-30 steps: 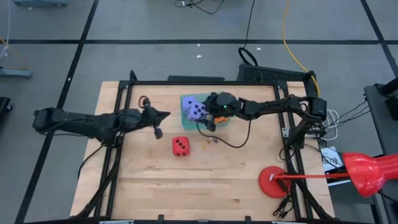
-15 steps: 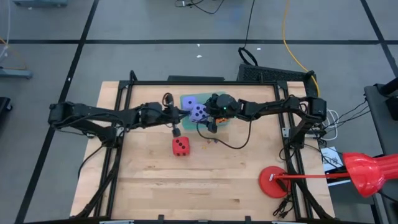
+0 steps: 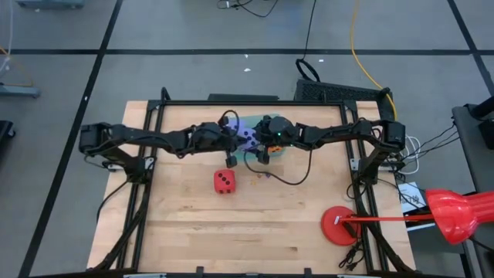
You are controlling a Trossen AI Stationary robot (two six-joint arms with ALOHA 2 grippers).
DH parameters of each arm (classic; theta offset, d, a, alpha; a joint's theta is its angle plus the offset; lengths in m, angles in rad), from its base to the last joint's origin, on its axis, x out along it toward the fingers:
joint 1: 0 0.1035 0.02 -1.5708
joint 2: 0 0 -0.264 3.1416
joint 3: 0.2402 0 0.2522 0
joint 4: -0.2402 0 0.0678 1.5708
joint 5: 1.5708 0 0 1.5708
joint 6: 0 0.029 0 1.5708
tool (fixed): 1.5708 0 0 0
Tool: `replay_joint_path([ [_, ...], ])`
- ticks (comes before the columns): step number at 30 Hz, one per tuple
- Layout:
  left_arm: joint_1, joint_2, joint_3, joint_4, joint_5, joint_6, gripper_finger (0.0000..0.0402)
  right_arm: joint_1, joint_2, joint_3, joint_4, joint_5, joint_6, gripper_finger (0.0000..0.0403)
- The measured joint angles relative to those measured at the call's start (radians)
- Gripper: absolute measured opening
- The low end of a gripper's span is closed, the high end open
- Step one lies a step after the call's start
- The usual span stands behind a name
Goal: Pick & Place Dice
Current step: Put the large blue dice into the basket
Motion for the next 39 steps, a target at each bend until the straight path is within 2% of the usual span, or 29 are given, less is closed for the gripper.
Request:
replay_joint_path([
  [9,0.052,0.077,0.003,0.019,0.078,-0.059,0.0004,0.002,0.003,-0.002,-0.03,0.006,-0.001,0.0368],
  [15,0.063,0.115,0.004,0.027,0.087,-0.095,0.0014,0.0,0.003,-0.004,-0.065,0.01,0.011,0.0368],
  [19,0.073,0.125,0.004,0.028,0.115,-0.131,0.0005,0.004,0.003,-0.004,-0.084,0.039,0.007,0.0368],
  [27,0.075,0.137,0.002,0.013,0.122,-0.167,0.0012,0.026,0.026,-0.004,-0.055,0.052,-0.01,0.037],
  [33,0.074,0.138,0.002,-0.005,0.121,-0.18,0.001,0.032,0.026,-0.004,-0.03,0.049,0.01,0.0393],
  [39,0.081,0.144,-0.003,-0.069,0.065,-0.217,0.0004,0.053,0.014,0.006,0.045,0.017,0.033,0.0395],
])
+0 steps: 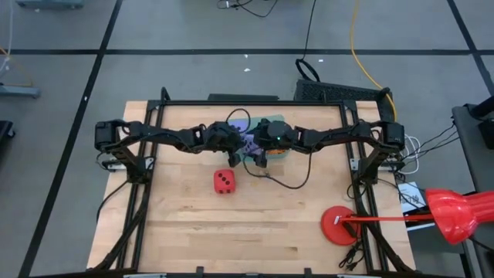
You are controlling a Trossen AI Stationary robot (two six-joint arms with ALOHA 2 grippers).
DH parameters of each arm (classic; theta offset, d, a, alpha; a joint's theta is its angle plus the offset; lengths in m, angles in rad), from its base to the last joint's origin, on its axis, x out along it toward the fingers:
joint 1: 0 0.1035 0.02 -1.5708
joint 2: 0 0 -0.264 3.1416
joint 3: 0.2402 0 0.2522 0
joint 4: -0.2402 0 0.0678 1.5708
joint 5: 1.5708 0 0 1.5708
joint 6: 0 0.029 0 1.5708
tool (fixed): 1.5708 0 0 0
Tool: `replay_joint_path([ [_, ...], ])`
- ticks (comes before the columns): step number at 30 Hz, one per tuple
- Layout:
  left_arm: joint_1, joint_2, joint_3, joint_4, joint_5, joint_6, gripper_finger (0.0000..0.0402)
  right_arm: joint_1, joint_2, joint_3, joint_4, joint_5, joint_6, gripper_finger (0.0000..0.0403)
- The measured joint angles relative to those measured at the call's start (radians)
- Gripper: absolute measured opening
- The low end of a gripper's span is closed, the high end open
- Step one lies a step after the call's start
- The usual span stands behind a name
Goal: Pick & Place Dice
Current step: Put the large blue dice into the basket, then put the large red dice into the basket
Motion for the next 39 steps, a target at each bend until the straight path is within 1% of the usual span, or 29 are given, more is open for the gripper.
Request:
replay_joint_path([
  [5,-0.005,0.001,0.001,-0.023,-0.006,0.013,0.0014,0.016,0.007,-0.004,0.004,0.016,-0.015,0.0397],
  [11,-0.019,-0.016,0.002,-0.014,-0.003,0.057,0.0005,0.019,0.008,-0.005,-0.014,0.024,0.001,0.0395],
  [14,-0.019,-0.058,0.002,-0.029,-0.003,0.055,0.001,0.027,-0.011,-0.005,-0.049,0.027,0.005,0.0395],
  [17,-0.024,-0.134,0.002,-0.077,-0.004,0.079,0.0004,0.034,-0.043,-0.006,-0.05,0.016,0.033,0.0395],
  [19,-0.034,-0.202,0.002,-0.106,-0.01,0.097,0.0004,0.035,-0.077,-0.006,-0.068,-0.05,0.039,0.0395],
  [22,-0.054,-0.322,0.002,-0.153,-0.021,0.097,0.0011,0.034,-0.138,-0.006,-0.059,-0.192,0.091,0.0395],
  [23,-0.061,-0.362,0.003,-0.162,-0.005,0.085,0.0012,0.032,-0.161,-0.006,-0.054,-0.225,0.123,0.0395],
  [27,-0.085,-0.506,0.003,-0.236,0.119,0.019,0.0008,0.033,-0.241,-0.006,-0.003,-0.302,0.251,0.0395],
  [30,-0.103,-0.595,0.003,-0.286,0.201,-0.013,0.0004,0.04,-0.29,-0.006,0.079,-0.403,0.291,0.0395],
  [34,-0.166,-0.692,0.003,-0.345,0.208,-0.011,0.0012,0.081,-0.318,-0.006,0.167,-0.546,0.311,0.0395],
  [36,-0.195,-0.732,0.003,-0.365,0.185,-0.006,0.001,0.102,-0.322,-0.007,0.19,-0.549,0.315,0.0395],
  [39,-0.228,-0.791,0.003,-0.381,0.166,-0.006,0.0004,0.123,-0.332,-0.007,0.215,-0.521,0.322,0.0395],
])
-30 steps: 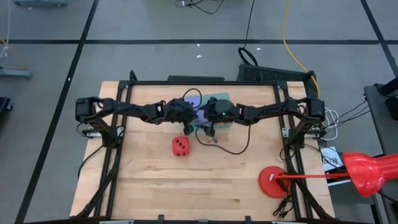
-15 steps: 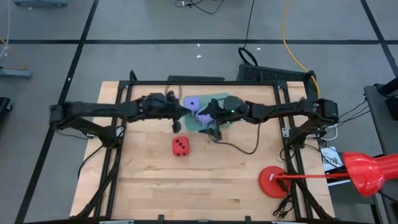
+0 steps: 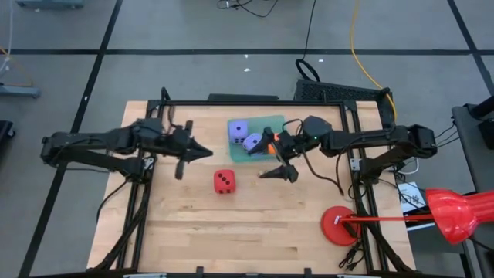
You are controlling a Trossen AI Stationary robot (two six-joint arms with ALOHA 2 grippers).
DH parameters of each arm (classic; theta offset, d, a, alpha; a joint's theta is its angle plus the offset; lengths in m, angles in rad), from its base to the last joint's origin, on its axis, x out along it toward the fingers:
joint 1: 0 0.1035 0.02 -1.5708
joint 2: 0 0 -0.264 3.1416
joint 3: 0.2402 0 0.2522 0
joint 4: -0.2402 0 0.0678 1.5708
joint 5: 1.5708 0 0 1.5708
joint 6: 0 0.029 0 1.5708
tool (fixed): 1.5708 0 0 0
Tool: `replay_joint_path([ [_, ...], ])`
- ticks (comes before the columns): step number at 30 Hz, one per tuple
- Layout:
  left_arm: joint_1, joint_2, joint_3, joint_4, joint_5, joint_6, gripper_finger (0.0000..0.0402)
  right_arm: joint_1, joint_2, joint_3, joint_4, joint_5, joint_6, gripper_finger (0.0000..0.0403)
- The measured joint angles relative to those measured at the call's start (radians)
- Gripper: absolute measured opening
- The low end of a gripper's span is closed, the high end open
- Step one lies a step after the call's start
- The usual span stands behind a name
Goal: Pick & Place Dice
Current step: Put the large red dice into the basket
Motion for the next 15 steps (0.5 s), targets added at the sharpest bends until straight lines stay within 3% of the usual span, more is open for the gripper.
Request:
replay_joint_path([
  [8,-0.027,-0.137,0.0,-0.064,-0.089,-0.064,0.0005,0.023,0.004,0.0,0.233,-0.052,0.191,0.0395],
  [15,-0.029,-0.192,0.0,-0.063,-0.079,-0.09,0.0014,0.037,-0.004,0.0,0.156,-0.057,0.175,0.0395],
])
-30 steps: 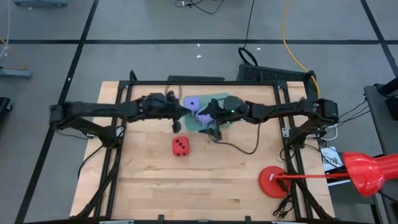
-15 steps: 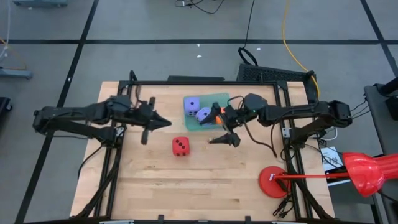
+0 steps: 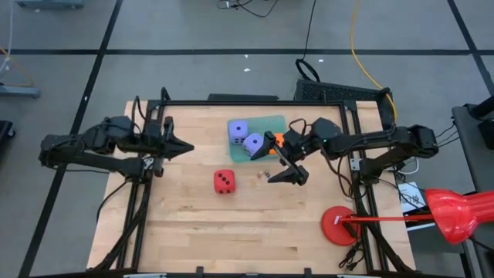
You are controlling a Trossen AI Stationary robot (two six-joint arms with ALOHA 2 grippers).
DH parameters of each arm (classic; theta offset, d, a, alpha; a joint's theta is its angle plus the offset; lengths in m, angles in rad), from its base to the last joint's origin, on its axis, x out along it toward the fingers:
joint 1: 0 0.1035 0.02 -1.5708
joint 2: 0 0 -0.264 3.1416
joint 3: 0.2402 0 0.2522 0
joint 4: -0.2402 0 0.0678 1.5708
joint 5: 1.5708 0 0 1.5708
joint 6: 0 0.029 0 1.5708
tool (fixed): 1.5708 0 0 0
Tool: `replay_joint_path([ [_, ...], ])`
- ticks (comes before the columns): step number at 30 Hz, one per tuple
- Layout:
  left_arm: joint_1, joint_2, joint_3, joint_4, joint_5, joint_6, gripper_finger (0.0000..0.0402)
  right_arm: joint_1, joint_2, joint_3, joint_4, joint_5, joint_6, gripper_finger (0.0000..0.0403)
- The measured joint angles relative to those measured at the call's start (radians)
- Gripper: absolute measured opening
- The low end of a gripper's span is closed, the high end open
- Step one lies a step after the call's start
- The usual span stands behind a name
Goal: Pick & Place Dice
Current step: Put the large red dice into the basket
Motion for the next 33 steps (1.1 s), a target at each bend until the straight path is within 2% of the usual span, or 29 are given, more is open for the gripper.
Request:
replay_joint_path([
  [5,-0.013,-0.005,0.0,-0.009,0.0,0.012,0.0004,0.011,0.002,0.0,-0.123,0.003,-0.081,0.0395],
  [8,-0.025,-0.005,0.0,-0.01,0.001,0.013,0.0011,0.013,-0.009,0.0,-0.197,0.008,-0.121,0.0395],
  [13,-0.039,-0.006,0.0,0.014,-0.012,-0.016,0.001,0.012,-0.01,0.0,-0.287,0.085,-0.123,0.0395],
  [16,-0.051,-0.006,0.0,0.056,0.001,-0.032,0.0004,0.015,-0.011,0.0,-0.287,0.083,-0.118,0.0395],
  [21,-0.094,-0.006,0.0,0.101,0.018,-0.014,0.0017,0.051,-0.011,0.0,-0.277,0.085,-0.158,0.0395],
  [27,-0.112,-0.016,0.0,0.118,0.008,-0.004,0.0004,0.057,-0.011,0.0,-0.273,0.085,-0.156,0.0395],
  [33,-0.112,-0.019,0.0,0.123,0.008,0.0,0.0022,0.058,-0.011,0.0,-0.266,0.081,-0.157,0.0395],
])
